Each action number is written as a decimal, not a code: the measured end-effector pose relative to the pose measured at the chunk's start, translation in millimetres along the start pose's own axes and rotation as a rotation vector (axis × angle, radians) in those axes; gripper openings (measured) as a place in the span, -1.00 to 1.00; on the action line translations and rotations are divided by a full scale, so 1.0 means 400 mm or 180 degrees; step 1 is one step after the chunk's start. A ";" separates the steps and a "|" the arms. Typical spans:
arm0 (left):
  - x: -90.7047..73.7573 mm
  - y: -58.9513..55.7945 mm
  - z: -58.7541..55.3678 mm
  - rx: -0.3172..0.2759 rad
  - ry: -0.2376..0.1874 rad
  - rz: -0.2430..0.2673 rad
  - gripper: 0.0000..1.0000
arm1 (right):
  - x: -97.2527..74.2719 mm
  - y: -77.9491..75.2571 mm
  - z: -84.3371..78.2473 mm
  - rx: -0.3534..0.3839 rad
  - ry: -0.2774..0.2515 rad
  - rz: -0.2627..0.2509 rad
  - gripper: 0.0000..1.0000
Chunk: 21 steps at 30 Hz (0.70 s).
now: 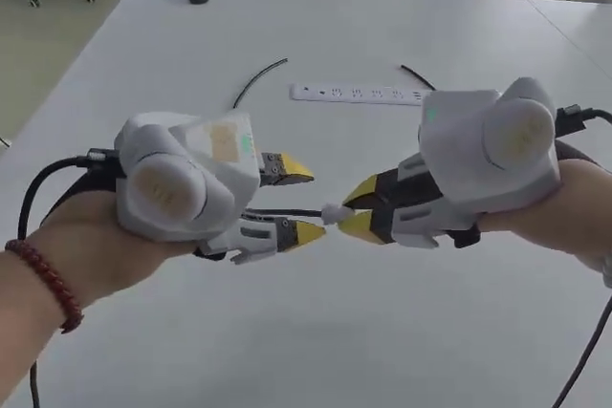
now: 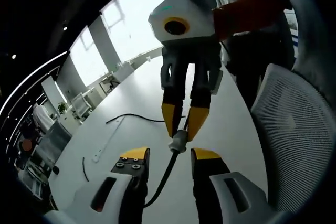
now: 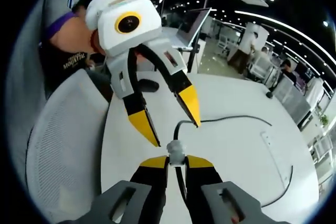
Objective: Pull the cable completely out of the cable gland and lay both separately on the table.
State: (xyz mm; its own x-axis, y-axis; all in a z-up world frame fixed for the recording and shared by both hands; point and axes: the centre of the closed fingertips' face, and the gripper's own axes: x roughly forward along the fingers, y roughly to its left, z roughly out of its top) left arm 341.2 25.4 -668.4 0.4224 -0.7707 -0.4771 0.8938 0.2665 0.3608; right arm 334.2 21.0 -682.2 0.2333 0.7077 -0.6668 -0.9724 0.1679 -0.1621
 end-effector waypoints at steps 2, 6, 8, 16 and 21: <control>0.006 -0.003 -0.005 0.0097 0.0059 -0.0054 -0.38 | -0.003 -0.001 0.003 -0.0002 -0.0004 -0.0007 -0.85; 0.011 -0.012 0.000 0.0270 0.0089 -0.0160 -0.43 | -0.006 0.000 0.010 -0.0013 -0.0014 -0.0015 -0.85; 0.013 -0.012 0.005 0.0293 0.0080 -0.0177 -0.46 | -0.007 0.001 0.014 -0.0021 -0.0019 -0.0020 -0.85; 0.017 -0.010 0.013 0.0481 0.0114 -0.0244 -0.53 | -0.011 -0.001 0.026 -0.0017 -0.0027 -0.0016 -0.85; 0.015 -0.006 0.009 0.0568 0.0163 -0.0265 -0.60 | -0.013 -0.003 0.032 -0.0009 -0.0036 -0.0008 -0.85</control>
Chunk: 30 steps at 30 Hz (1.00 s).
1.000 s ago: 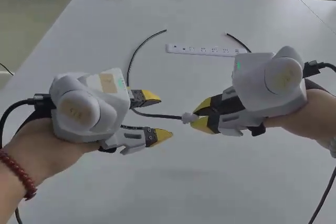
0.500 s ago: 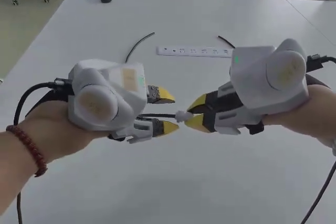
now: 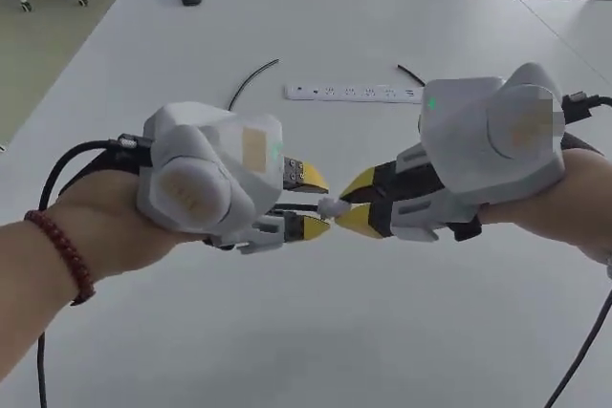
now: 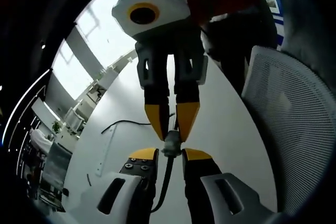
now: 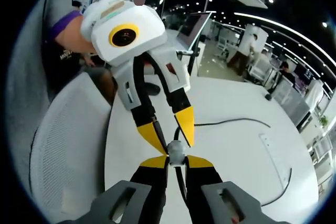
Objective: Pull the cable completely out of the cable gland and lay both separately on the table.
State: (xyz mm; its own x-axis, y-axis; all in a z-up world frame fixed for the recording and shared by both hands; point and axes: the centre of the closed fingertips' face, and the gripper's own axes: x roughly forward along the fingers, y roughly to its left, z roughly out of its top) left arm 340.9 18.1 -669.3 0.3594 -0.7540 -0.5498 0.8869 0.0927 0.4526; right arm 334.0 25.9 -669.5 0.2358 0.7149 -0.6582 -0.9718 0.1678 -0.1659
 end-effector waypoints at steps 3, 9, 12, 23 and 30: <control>0.000 -0.003 0.000 0.0036 0.0005 -0.0036 -0.62 | 0.001 0.001 0.002 -0.0002 0.0000 0.0011 -0.85; 0.003 -0.003 0.002 0.0089 0.0013 -0.0051 -0.64 | 0.001 0.003 0.004 -0.0003 -0.0006 0.0029 -0.85; 0.003 -0.008 0.004 0.0079 0.0008 -0.0066 -0.65 | 0.000 0.004 0.003 0.0002 -0.0002 0.0044 -0.85; -0.004 -0.001 0.017 -0.0028 -0.0017 -0.0028 -0.66 | -0.012 0.003 0.009 0.0007 -0.0060 0.0055 -0.86; -0.006 -0.004 0.015 -0.0286 -0.0002 -0.0074 -0.67 | -0.010 0.011 0.008 0.0022 -0.0092 0.0109 -0.86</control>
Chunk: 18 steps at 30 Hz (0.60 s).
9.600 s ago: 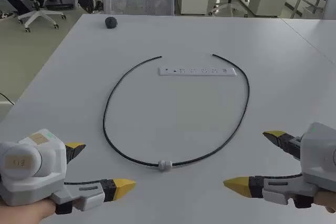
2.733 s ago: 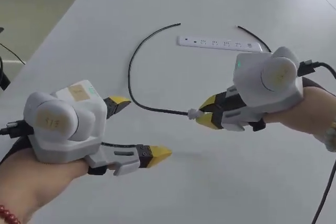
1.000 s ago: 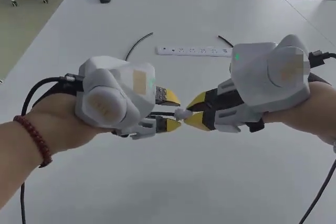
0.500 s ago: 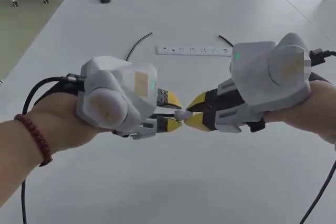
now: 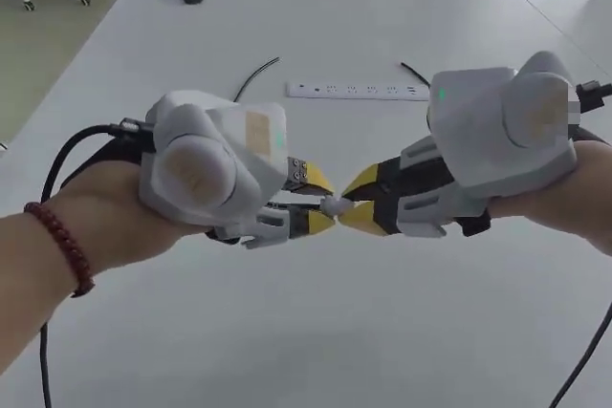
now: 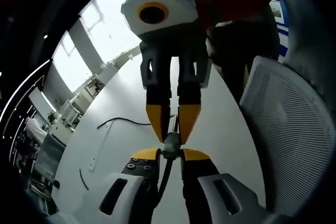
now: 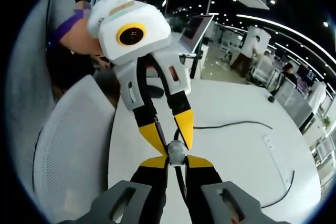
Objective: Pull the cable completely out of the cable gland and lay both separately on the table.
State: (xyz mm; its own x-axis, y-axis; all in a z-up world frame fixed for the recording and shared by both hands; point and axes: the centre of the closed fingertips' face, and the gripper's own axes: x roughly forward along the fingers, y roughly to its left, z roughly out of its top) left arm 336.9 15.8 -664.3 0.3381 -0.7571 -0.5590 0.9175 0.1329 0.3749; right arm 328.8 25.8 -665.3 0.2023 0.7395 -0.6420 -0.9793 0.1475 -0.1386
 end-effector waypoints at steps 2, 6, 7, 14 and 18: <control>0.000 -0.003 -0.001 -0.0113 -0.0001 -0.0026 -0.68 | 0.000 0.002 -0.002 0.0012 -0.0010 0.0024 -0.86; 0.001 -0.006 -0.005 -0.0313 0.0015 -0.0067 -0.68 | 0.002 0.007 -0.004 0.0020 -0.0021 0.0051 -0.86; 0.002 -0.009 -0.005 -0.0369 0.0014 -0.0092 -0.68 | 0.003 0.009 -0.005 0.0028 -0.0017 0.0066 -0.86; 0.002 -0.014 -0.004 -0.0478 0.0009 -0.0093 -0.69 | 0.002 0.013 -0.007 -0.0058 -0.0018 0.0074 -0.87; 0.001 -0.022 -0.006 -0.0540 0.0027 -0.0118 -0.69 | 0.005 0.020 -0.010 -0.0130 -0.0006 0.0088 -0.87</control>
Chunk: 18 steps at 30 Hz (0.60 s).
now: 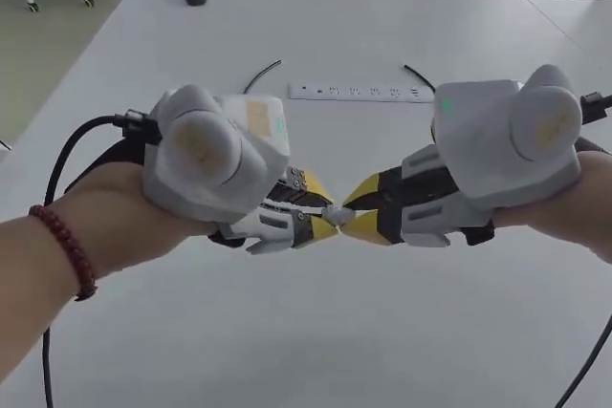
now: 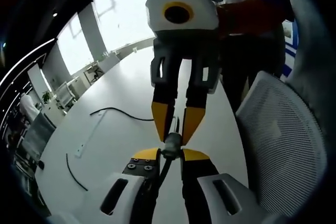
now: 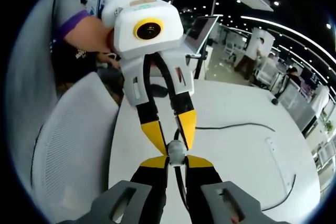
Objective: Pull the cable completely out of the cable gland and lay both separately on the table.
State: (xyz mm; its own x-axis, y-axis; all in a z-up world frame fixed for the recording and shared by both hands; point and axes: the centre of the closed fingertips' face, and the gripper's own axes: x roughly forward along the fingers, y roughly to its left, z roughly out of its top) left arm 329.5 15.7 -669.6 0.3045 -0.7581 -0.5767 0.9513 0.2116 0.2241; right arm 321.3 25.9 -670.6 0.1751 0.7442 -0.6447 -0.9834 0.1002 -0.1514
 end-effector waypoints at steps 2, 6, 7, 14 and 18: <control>-0.001 -0.002 -0.001 -0.0025 0.0004 -0.0004 -0.70 | 0.001 0.002 0.000 -0.0037 0.0003 0.0003 -0.87; -0.006 -0.003 -0.003 -0.0156 -0.0009 -0.0011 -0.70 | 0.002 0.004 0.003 -0.0183 0.0003 -0.0007 -0.87; -0.007 -0.003 -0.002 -0.0146 -0.0010 -0.0004 -0.70 | 0.001 0.005 0.004 -0.0221 -0.0003 -0.0011 -0.87; -0.012 -0.002 0.001 -0.0300 -0.0057 -0.0004 -0.70 | -0.004 0.005 0.012 -0.0631 -0.0012 -0.0106 -0.87; -0.012 -0.003 0.005 -0.0389 -0.0089 -0.0021 -0.70 | -0.008 0.011 0.007 -0.0711 -0.0026 -0.0135 -0.87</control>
State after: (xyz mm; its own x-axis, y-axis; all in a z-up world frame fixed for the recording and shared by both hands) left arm 326.9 17.8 -665.5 0.2983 -0.7763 -0.5553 0.9526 0.2789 0.1219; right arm 316.4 25.8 -666.9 0.2149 0.7477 -0.6283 -0.9399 -0.0165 -0.3410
